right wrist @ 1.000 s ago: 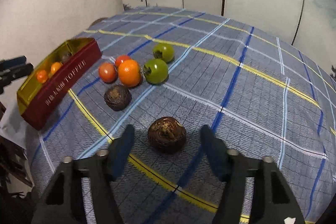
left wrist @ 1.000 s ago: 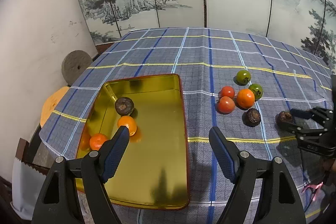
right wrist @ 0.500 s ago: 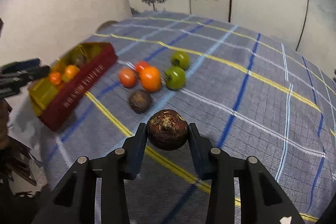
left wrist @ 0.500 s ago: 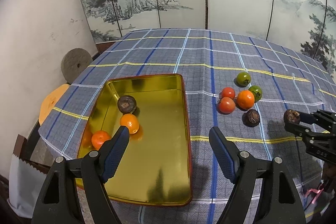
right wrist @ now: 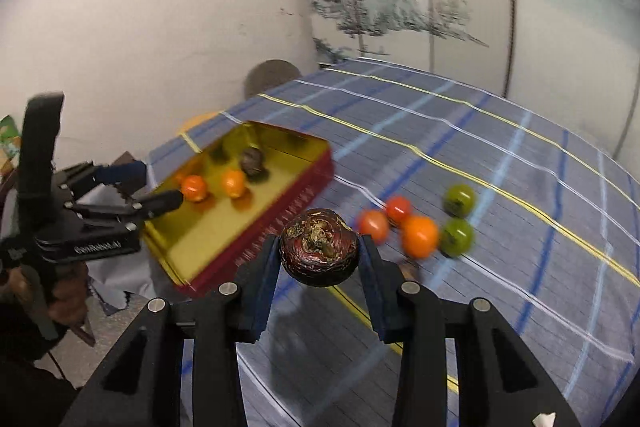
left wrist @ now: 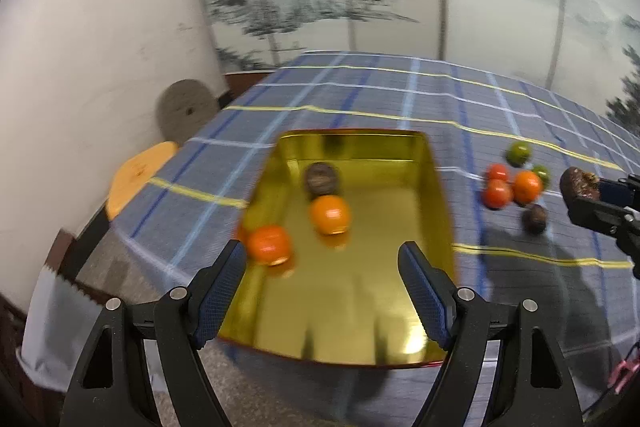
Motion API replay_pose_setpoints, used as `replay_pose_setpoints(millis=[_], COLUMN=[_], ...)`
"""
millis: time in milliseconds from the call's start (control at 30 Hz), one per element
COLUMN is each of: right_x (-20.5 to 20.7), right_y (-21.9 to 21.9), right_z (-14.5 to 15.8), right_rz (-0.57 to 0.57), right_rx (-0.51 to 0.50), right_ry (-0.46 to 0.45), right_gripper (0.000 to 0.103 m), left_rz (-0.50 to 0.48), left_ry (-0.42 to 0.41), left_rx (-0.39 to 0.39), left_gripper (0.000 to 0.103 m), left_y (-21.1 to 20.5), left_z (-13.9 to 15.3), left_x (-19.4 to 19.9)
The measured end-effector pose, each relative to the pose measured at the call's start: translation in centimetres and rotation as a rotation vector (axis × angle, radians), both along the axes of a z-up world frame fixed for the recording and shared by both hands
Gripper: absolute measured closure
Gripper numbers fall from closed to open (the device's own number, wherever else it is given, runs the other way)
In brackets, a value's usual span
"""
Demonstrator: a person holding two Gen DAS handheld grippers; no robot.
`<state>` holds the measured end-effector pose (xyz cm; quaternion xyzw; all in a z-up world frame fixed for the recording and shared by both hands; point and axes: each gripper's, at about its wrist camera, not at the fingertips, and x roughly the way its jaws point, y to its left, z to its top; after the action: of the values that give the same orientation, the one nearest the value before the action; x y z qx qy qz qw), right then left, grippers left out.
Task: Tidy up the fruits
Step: 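Carry the dark brown fruit with the right gripper into the tin and release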
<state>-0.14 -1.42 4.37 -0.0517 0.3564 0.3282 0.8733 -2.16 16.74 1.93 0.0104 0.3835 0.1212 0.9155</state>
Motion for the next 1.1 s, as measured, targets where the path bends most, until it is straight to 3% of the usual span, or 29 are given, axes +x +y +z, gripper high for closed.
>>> replay_pose_setpoints(millis=[233, 500, 900, 933, 1000, 1100], right_x=[2.2, 5.8, 10.2, 10.8, 11.3, 11.3], right_y=[5.8, 12.1, 16.5, 16.5, 16.2, 14.7], right_z=[0.1, -2.1, -6.1, -6.4, -6.2, -5.0], right_rz=[0.119, 0.203, 0.165, 0.149, 0.117, 0.091], right_rx=[0.021, -0.05, -0.15, -0.145, -0.118, -0.014], right_ry=[0.023, 0.052, 0.111, 0.122, 0.118, 0.096], right_gripper=[0.067, 0.066, 0.065, 0.064, 0.046, 0.038], left_rz=[0.097, 0.078, 0.077, 0.076, 0.073, 0.063], left_ry=[-0.014, -0.004, 0.036, 0.04, 0.047, 0.062], left_rx=[0.038, 0.031, -0.014, -0.016, -0.016, -0.01], left_gripper=[0.025, 0.024, 0.024, 0.024, 0.024, 0.024], left_y=[3.4, 3.7, 4.7, 4.7, 4.5, 4.1], left_z=[0.0, -0.1, -1.3, -1.4, -1.7, -2.0], left_x=[-1.3, -1.6, -1.0, -0.9, -0.7, -0.8])
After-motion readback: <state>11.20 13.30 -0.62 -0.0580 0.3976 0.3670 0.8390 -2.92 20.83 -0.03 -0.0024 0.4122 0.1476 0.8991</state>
